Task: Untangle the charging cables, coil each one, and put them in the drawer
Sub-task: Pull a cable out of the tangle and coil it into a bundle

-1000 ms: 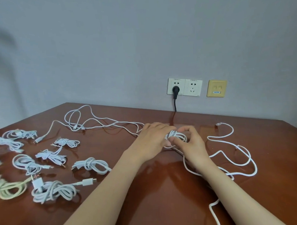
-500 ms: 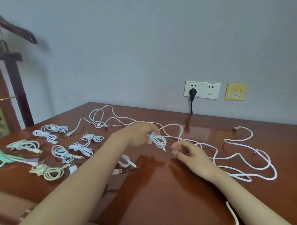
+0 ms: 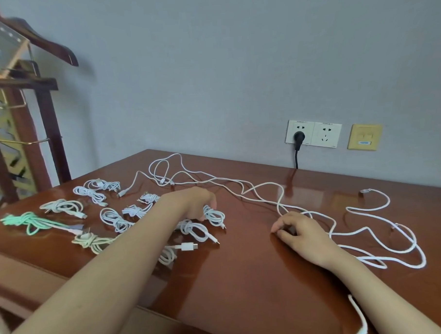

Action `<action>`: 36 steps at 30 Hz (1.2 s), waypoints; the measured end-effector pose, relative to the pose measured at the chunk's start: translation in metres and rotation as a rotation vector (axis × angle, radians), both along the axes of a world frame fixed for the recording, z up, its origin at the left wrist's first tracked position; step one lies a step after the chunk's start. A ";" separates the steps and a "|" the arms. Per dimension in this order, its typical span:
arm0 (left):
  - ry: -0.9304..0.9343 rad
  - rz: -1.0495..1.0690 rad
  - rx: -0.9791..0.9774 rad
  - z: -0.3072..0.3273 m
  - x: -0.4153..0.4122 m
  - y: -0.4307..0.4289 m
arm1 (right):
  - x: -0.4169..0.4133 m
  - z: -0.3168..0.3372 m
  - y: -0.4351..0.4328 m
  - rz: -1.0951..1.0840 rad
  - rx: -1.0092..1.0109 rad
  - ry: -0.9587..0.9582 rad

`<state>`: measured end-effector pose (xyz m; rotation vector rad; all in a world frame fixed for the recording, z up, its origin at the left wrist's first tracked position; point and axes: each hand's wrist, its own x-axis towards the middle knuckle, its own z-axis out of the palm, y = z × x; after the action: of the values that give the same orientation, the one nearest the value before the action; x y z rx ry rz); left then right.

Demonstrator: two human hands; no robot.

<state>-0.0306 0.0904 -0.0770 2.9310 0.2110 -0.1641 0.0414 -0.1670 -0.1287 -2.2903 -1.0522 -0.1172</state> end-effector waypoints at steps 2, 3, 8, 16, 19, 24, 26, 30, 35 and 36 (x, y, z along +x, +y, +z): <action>0.015 -0.004 -0.014 0.003 0.000 -0.003 | 0.001 0.000 0.000 -0.009 0.001 -0.004; 0.030 -0.016 -0.015 0.005 0.001 -0.007 | 0.001 0.000 0.000 -0.011 0.001 -0.004; 0.008 -0.105 -0.047 0.024 0.006 -0.038 | 0.002 0.002 -0.001 -0.093 0.016 -0.030; 0.012 -0.175 -0.122 -0.022 0.033 -0.100 | 0.015 0.006 -0.011 -0.249 0.339 0.140; -0.033 -0.229 -0.197 -0.022 0.037 -0.111 | 0.024 0.010 -0.018 -0.289 0.554 0.330; -0.274 -0.191 -0.120 -0.059 0.046 -0.137 | 0.028 0.017 -0.023 -0.271 0.624 0.434; -0.308 -0.197 -0.106 -0.057 0.053 -0.142 | 0.029 0.015 -0.025 -0.267 0.554 0.406; -0.394 -0.221 -0.137 -0.059 0.061 -0.146 | 0.024 0.010 -0.026 -0.245 0.289 0.224; -0.459 -0.235 -0.317 -0.057 0.072 -0.145 | 0.027 0.007 -0.031 -0.221 0.092 0.036; -0.469 -0.249 -0.346 -0.057 0.073 -0.145 | 0.028 0.006 -0.032 -0.223 0.097 0.043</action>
<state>0.0424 -0.0542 -0.1340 2.5476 -0.2314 0.4074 0.0699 -0.1992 -0.1228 -2.3044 -0.7506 -0.2030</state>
